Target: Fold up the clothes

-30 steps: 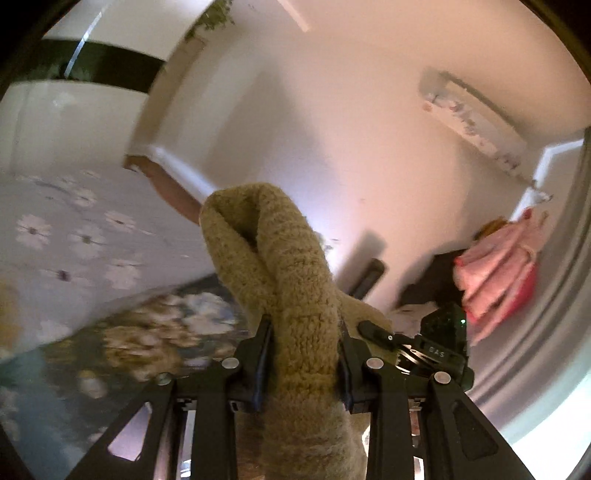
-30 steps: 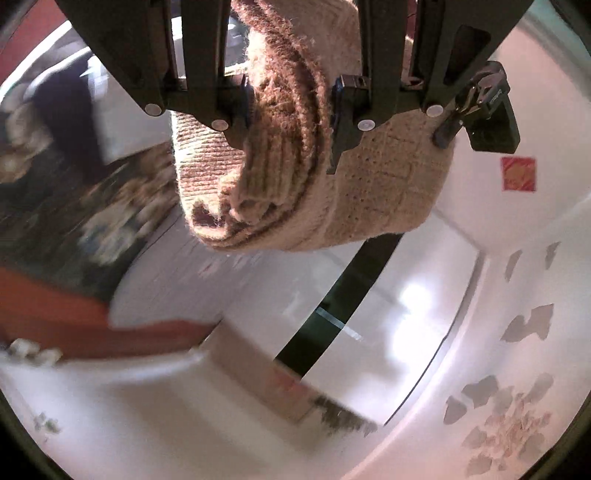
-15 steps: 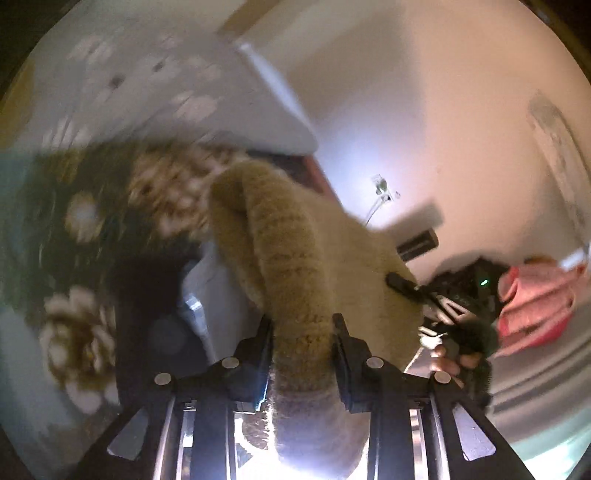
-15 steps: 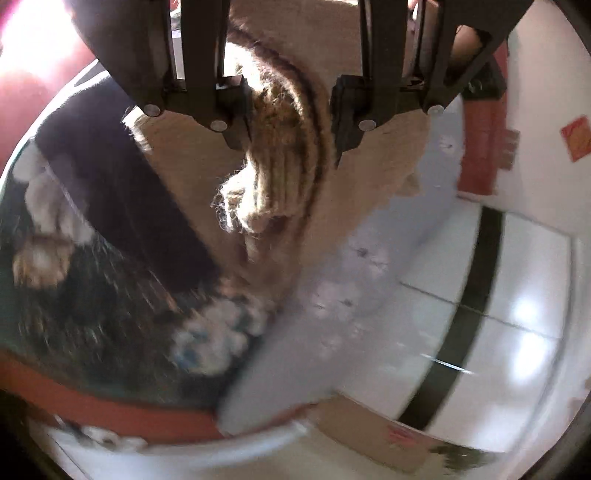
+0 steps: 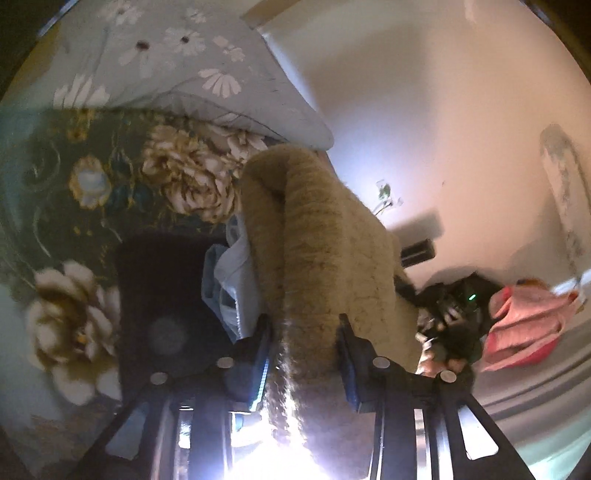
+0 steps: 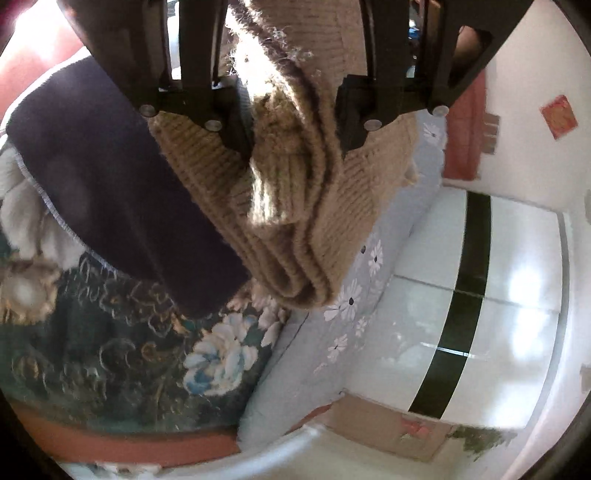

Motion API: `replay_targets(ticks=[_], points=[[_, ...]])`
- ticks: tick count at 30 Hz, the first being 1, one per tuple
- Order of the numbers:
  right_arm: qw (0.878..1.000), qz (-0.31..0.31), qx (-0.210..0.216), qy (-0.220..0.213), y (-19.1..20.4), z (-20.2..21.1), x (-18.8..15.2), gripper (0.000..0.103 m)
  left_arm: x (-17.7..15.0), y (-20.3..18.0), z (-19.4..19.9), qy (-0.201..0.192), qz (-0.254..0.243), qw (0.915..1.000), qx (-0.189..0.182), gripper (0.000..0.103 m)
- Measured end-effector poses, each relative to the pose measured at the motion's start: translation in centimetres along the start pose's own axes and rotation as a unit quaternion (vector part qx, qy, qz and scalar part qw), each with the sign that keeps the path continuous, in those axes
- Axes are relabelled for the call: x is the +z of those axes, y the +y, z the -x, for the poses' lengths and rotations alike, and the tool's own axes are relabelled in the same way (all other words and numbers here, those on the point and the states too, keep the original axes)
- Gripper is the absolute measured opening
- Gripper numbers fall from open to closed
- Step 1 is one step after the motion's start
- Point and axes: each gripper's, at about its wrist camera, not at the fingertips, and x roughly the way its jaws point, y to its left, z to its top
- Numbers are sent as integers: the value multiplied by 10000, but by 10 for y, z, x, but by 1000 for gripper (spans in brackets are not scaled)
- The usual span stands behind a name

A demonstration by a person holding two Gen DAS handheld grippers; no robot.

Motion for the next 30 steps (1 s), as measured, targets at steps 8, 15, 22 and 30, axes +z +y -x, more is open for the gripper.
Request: replay_targets(ticks=[8,15,22,30], points=[[9922,818,-838,-430,38,39,0,42,6,-32,51,-532,-799,9939,551,52],[9874,1339,-625,-566,66,39,-22,42,-3,-74,30,-361,-1490,9864,587,55],[9873,1339,-836,-163,38,-7,-53,41,-28,-59,-8,41,-1527,9850,796,56],[9854,1353,-994,-291,45,0,-60,41,-43,-67,2,39,-1656,9823,876,56]])
